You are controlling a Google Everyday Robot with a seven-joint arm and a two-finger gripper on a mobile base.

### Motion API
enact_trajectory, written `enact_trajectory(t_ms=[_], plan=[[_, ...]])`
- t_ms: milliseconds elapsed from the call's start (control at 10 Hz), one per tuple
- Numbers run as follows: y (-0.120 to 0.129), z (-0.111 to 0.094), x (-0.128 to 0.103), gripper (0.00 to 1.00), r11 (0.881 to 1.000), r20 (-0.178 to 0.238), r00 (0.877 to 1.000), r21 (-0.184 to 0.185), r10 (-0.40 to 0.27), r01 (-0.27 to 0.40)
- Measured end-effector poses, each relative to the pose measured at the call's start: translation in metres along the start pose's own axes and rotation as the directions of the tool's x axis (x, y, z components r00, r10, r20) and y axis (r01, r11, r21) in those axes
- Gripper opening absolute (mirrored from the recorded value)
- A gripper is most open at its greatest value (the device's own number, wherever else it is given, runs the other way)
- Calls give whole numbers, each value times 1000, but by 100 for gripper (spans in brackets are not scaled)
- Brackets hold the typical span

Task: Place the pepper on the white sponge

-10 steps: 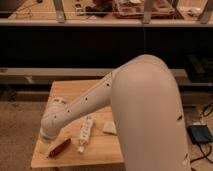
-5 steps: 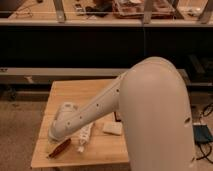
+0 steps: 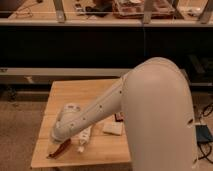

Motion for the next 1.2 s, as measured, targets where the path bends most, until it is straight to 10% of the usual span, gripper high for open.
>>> enact_trajectory(t_ms=[1200], plan=[[-13,25,-23,69,983,107,981,111,-160,148]])
